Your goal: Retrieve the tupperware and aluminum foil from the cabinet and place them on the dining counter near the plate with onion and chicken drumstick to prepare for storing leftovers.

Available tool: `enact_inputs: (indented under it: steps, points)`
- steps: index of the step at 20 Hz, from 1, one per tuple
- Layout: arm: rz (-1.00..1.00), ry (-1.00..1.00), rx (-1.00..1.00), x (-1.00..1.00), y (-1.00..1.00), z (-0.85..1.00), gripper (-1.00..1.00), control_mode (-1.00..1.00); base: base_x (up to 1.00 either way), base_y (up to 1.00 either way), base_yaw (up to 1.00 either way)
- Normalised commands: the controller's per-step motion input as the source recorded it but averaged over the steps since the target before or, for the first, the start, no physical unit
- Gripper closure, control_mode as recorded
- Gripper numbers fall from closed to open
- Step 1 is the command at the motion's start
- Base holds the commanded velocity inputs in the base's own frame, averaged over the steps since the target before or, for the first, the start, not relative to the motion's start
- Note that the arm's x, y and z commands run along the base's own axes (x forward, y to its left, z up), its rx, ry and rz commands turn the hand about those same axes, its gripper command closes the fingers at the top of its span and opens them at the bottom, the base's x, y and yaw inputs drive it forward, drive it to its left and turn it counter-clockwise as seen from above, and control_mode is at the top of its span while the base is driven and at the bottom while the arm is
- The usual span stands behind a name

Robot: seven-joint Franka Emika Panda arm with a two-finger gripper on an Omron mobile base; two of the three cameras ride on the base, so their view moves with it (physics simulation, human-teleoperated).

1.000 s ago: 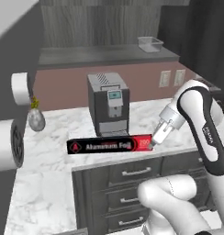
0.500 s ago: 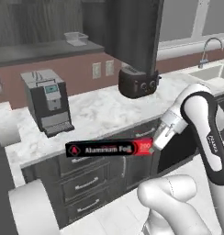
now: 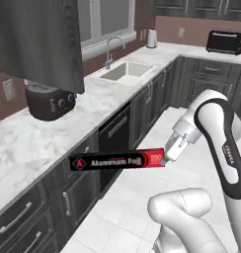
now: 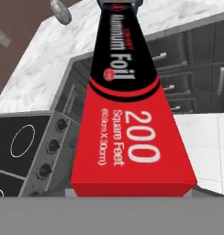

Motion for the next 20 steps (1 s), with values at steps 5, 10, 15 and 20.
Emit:
enact_inputs:
  steps: [5,10,15,20]
  points:
    - [0.00,0.00,0.00,0.00,0.00,0.00,1.00,1.00,0.00,-0.11,-0.86]
    - [0.00,0.00,0.00,0.00,0.00,0.00,1.00,1.00,0.00,-0.11,-0.86]
    - [0.00,0.00,0.00,0.00,0.00,0.00,1.00,1.00,0.00,-0.11,-0.86]
    - [0.00,0.00,0.00,0.00,0.00,0.00,1.00,1.00,0.10,-0.05,-0.80]
